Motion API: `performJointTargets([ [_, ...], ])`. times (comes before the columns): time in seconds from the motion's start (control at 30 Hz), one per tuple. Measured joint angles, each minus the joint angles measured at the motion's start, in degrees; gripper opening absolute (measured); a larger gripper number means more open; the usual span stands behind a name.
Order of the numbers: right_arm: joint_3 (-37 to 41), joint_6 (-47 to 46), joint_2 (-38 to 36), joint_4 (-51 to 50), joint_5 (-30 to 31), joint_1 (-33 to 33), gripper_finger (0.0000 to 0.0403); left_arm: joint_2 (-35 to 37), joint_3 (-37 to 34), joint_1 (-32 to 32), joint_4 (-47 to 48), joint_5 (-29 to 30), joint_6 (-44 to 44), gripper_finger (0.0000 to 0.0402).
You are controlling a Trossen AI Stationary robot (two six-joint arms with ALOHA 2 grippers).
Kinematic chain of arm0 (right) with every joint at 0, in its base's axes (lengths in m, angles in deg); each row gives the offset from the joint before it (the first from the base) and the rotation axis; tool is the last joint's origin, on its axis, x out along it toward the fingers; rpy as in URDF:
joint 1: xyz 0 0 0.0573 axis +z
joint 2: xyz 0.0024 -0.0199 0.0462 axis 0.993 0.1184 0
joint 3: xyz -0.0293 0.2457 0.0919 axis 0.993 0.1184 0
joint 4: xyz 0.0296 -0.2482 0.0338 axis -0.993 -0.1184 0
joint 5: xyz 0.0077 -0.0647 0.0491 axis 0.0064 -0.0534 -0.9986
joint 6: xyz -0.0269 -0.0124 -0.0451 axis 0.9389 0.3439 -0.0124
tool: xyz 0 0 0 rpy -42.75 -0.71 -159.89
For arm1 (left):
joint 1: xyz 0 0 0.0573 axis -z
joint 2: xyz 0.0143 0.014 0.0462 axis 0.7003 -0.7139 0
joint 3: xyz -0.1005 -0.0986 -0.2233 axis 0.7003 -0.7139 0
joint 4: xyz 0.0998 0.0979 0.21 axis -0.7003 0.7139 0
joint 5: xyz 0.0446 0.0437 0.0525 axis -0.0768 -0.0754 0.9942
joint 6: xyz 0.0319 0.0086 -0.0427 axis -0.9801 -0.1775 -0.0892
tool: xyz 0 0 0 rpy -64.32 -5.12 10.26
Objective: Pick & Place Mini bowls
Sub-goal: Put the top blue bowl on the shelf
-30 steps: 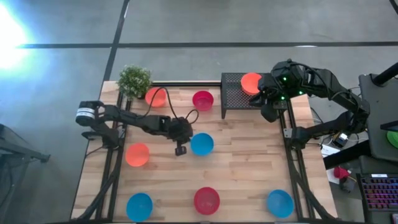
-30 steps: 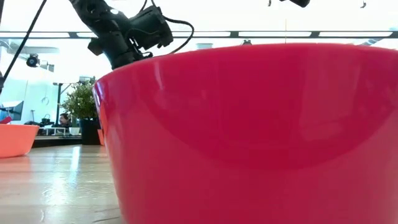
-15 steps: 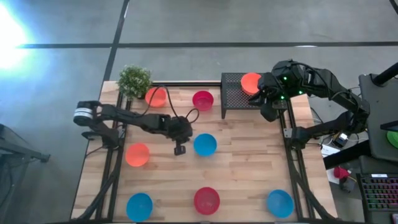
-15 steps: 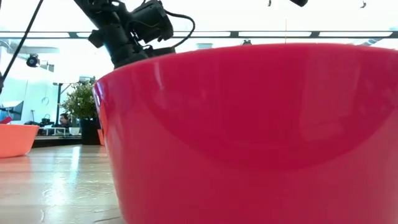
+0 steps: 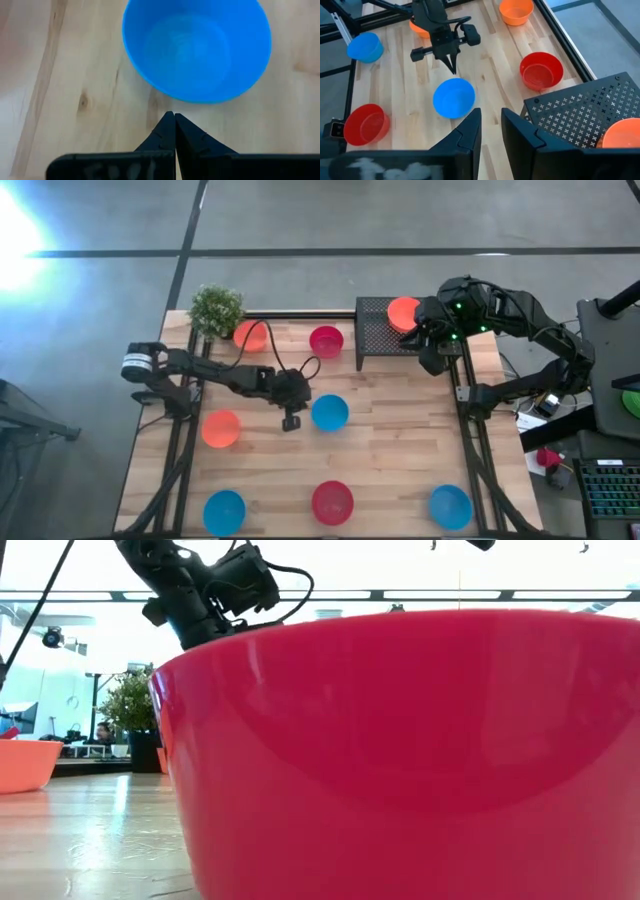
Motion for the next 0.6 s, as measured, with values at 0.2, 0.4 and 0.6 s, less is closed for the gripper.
performJointTargets([
  [0.2, 0.0, -0.13, 0.0, 0.09, 0.0, 0.0, 0.0072, -2.27, -0.05, 0.15, -0.66, 0.04, 0.35, 0.0],
  [0.4, 0.0, -0.13, 0.0, 0.12, 0.0, 0.0, 0.0064, -4.37, 0.47, 0.37, -3.45, -0.28, 0.63, 0.0],
  [0.6, 0.0, -0.11, -0.01, 0.44, 0.0, 0.0, 0.0066, -5.53, 2.14, 0.52, -5.98, -0.62, 0.11, 0.0],
])
